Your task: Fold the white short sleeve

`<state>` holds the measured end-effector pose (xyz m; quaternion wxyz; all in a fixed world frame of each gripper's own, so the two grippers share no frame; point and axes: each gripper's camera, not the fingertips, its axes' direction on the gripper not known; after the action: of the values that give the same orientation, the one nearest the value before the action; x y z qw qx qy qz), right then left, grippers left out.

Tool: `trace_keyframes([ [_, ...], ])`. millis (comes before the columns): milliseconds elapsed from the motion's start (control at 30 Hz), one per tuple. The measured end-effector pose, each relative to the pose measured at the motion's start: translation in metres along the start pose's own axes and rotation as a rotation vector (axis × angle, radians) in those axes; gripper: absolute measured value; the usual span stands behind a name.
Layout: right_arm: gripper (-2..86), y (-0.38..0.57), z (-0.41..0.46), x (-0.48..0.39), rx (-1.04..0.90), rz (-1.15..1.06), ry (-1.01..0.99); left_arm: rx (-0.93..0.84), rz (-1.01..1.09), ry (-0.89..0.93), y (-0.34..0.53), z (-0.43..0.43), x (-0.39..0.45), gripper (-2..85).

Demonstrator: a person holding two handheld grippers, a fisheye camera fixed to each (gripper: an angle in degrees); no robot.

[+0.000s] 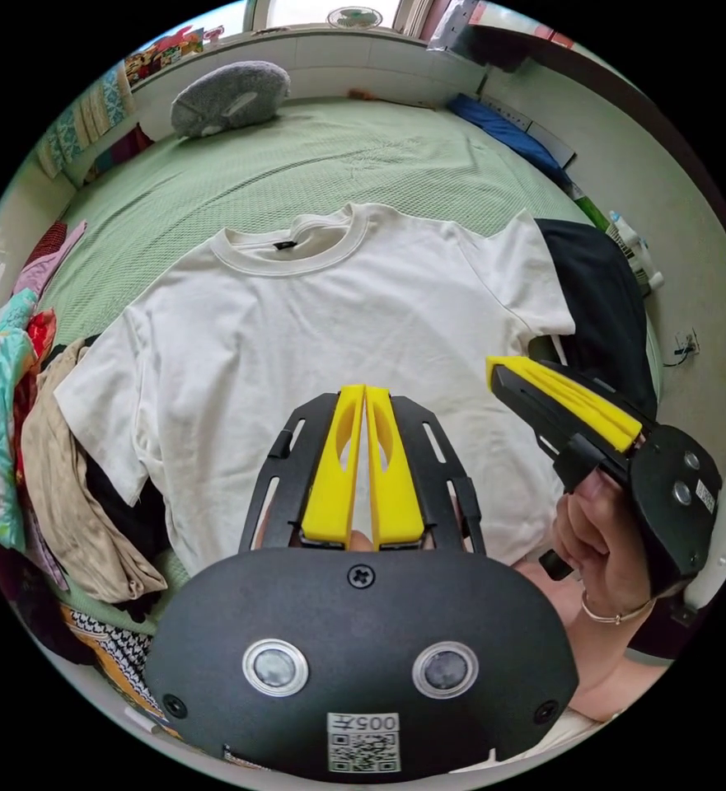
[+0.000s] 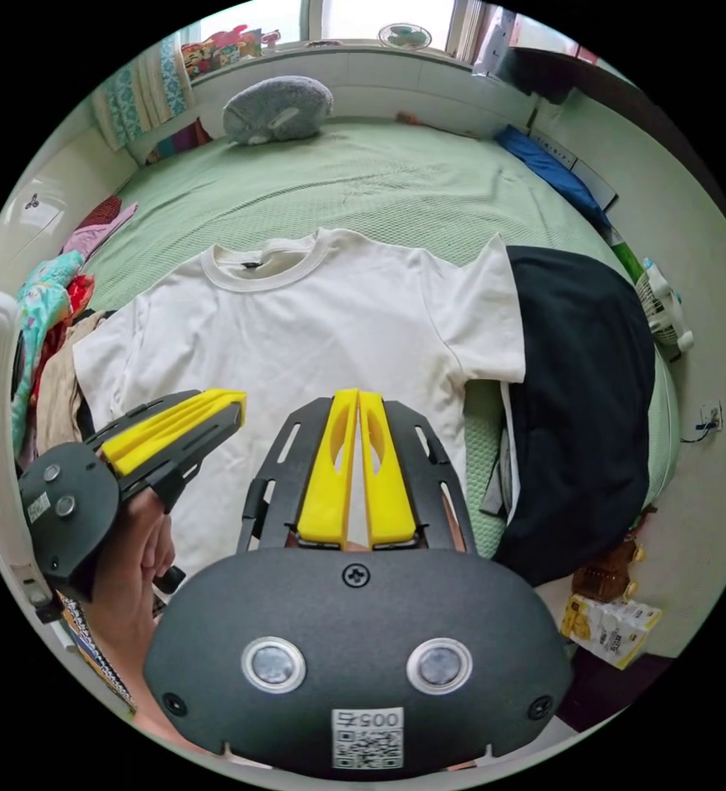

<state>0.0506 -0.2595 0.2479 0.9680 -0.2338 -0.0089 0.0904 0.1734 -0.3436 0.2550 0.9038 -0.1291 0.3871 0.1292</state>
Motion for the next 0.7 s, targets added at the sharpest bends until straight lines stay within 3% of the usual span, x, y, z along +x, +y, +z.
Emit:
trace_keyframes([
  [700,-1.3,0.007,0.004,0.013,-0.003,0.029,-0.008,-0.014,0.008,0.006,0.010,-0.025,-0.016,-0.1],
])
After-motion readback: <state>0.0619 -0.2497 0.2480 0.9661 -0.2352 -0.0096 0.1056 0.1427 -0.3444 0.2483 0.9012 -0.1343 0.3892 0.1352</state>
